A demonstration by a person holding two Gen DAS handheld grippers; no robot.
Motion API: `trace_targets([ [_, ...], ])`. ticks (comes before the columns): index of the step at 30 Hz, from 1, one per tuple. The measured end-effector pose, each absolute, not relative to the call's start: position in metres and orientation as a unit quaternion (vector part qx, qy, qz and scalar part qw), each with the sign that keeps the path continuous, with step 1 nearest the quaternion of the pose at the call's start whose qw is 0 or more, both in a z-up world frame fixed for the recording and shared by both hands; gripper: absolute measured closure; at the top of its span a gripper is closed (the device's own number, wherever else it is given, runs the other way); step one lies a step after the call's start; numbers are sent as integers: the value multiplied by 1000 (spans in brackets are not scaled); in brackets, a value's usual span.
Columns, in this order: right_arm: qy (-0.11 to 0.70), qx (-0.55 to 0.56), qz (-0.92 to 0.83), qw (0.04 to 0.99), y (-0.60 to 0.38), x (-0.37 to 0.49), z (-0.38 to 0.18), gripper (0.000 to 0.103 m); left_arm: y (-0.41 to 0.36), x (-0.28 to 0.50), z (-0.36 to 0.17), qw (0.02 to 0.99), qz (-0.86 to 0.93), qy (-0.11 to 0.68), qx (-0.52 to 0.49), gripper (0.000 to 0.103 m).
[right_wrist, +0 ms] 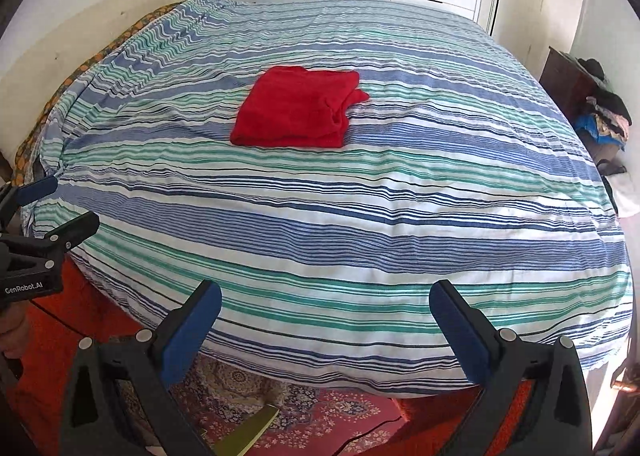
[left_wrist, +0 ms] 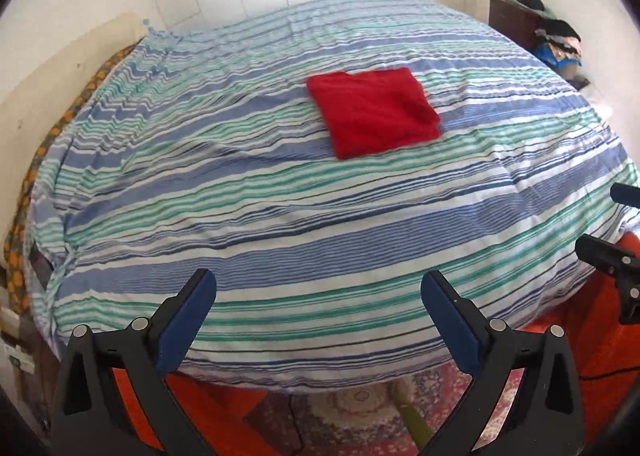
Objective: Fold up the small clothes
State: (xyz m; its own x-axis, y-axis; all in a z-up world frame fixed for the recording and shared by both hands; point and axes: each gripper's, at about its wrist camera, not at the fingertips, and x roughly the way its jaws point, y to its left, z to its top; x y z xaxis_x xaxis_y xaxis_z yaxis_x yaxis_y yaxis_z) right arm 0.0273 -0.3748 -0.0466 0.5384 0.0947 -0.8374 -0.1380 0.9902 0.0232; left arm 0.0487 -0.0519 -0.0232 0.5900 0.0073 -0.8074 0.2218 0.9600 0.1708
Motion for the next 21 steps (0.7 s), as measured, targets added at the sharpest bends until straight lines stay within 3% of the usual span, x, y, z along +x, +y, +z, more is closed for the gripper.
trace_targets([
  [11,474,-74,73,874,-334,-5,0,1,-38,23,-8,865,-72,487,95,1],
  [21,466,-88,64,878,-328,-16,8,1,-40,18,-1,867,-86,485,76,1],
])
